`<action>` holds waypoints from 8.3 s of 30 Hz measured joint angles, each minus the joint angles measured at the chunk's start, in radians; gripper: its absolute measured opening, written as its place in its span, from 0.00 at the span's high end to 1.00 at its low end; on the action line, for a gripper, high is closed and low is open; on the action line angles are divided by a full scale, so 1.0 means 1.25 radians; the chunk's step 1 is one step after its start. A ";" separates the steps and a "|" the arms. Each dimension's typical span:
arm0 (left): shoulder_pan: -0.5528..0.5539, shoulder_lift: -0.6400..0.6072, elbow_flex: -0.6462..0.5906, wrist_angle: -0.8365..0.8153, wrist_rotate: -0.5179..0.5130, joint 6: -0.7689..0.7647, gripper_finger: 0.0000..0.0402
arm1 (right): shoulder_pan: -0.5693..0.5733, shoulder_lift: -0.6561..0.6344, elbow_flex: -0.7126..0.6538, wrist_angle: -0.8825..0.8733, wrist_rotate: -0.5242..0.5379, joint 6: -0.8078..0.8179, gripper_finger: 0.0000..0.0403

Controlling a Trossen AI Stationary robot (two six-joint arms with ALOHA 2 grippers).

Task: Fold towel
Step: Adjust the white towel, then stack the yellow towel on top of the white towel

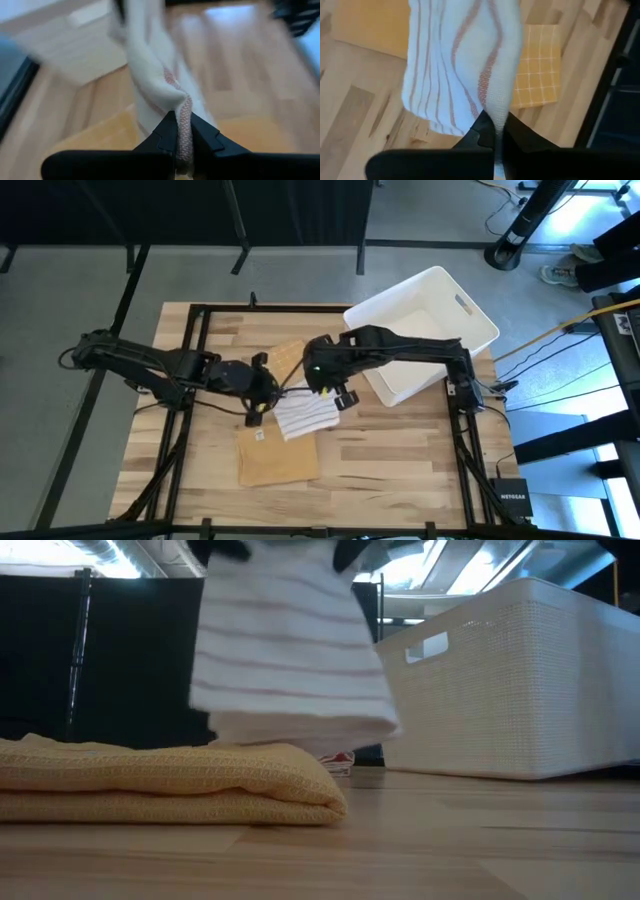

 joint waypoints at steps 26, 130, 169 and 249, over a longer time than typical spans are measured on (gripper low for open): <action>0.191 0.005 -0.215 -0.025 -0.314 -0.131 0.96 | -0.198 0.033 -0.349 0.588 0.097 -0.117 0.97; -0.469 0.273 -0.328 0.175 -0.045 -0.501 0.51 | 0.266 0.066 -0.986 1.473 0.148 1.396 0.50; -0.230 -0.001 -0.264 0.097 -0.226 -0.277 0.51 | 0.148 -0.221 -0.803 0.858 0.063 0.423 0.99; 0.138 0.206 -0.088 0.262 0.282 0.268 0.98 | 0.145 -0.249 -0.839 0.713 -0.004 0.532 0.68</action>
